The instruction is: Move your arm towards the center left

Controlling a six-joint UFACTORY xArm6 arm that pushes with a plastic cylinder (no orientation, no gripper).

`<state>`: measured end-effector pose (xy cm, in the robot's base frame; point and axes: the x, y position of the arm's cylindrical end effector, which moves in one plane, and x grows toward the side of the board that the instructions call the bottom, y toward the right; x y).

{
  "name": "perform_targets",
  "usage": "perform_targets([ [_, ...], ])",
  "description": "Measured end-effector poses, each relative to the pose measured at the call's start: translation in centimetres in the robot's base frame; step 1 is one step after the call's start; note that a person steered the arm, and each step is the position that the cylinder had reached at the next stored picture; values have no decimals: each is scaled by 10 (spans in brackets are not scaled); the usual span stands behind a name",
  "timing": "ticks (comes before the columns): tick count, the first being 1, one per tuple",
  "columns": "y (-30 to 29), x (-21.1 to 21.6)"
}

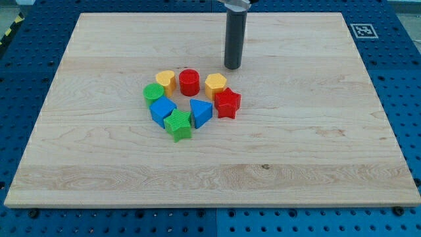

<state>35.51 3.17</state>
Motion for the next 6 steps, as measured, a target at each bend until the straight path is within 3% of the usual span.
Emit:
perform_targets([
  [2,-27,0],
  [4,-228,1],
  [5,-301,24],
  [6,-308,68],
])
